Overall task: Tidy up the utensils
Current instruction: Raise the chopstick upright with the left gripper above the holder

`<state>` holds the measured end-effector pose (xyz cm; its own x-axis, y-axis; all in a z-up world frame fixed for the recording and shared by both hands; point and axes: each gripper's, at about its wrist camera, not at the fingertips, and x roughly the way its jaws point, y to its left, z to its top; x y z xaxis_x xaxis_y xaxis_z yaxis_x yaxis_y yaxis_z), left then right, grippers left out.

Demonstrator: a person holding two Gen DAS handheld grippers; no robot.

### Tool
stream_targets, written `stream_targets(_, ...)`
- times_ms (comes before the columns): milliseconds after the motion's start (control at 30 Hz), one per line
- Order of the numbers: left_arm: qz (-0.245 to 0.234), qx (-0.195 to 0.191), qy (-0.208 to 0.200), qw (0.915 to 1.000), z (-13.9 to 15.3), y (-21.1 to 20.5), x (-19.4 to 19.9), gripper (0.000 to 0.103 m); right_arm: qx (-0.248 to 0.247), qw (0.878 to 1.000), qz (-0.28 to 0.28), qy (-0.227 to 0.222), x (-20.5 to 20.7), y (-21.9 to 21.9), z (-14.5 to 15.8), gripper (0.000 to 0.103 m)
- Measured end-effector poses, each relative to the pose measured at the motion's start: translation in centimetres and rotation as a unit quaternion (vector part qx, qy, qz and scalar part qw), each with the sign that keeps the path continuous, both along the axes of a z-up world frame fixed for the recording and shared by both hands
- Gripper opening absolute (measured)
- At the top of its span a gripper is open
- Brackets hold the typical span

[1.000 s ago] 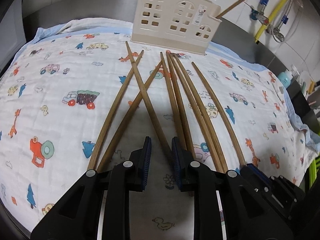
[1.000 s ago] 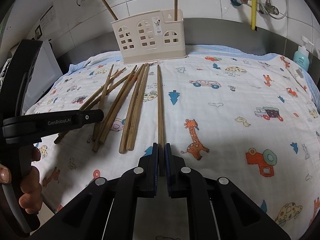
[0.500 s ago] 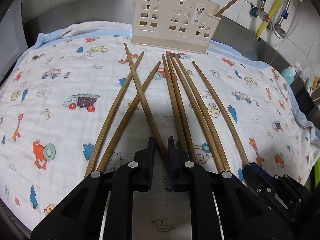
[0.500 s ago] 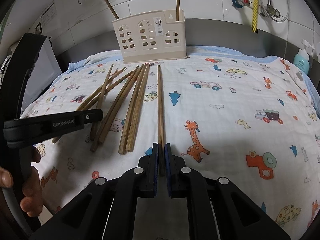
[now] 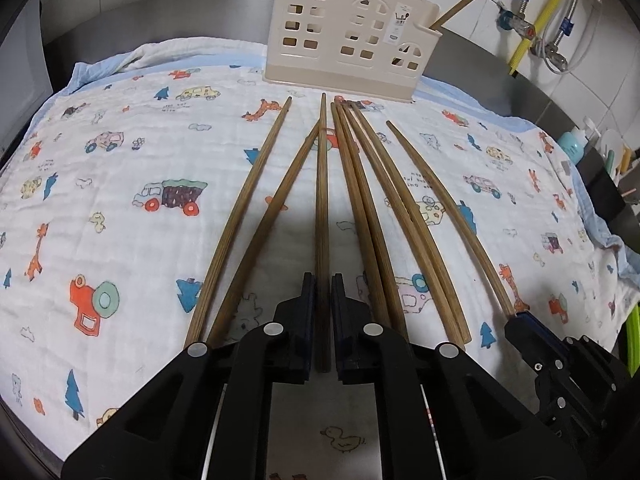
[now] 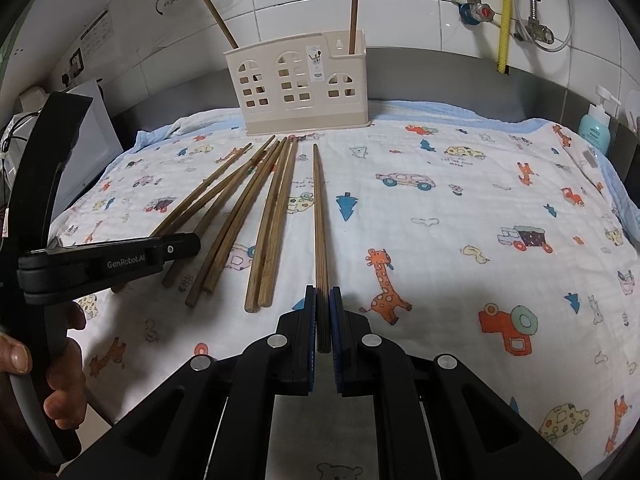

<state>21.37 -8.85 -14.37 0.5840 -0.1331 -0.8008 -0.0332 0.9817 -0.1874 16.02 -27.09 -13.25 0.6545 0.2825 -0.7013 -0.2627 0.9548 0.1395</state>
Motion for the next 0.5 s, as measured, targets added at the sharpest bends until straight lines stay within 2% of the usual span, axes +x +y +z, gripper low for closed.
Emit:
stream_targets(133,-0.011,0.009,-0.003,0.9999,0.1,-0.1,-0.1,0.007,0.0,1.0,0.002,-0.003,-0.1,0.0,0.2,0.007)
stream_targets(233,-0.021,-0.022,-0.004,0.9995,0.5,0.6,-0.3,0.006,-0.004,1.0,0.004,-0.021,-0.5,0.0,1.6,0.007)
stream_targets(400,-0.037,-0.019,-0.039,0.9984,2.5,1.3,-1.5,0.006,0.002,0.999,0.008,-0.05,-0.8,-0.2,4.6,0.007)
stream_targets(500,-0.044,-0.016,-0.075,0.9961,4.5,1.9,-2.4,0.006,0.004,0.997,0.015,-0.074,-0.7,0.0,6.9,0.007)
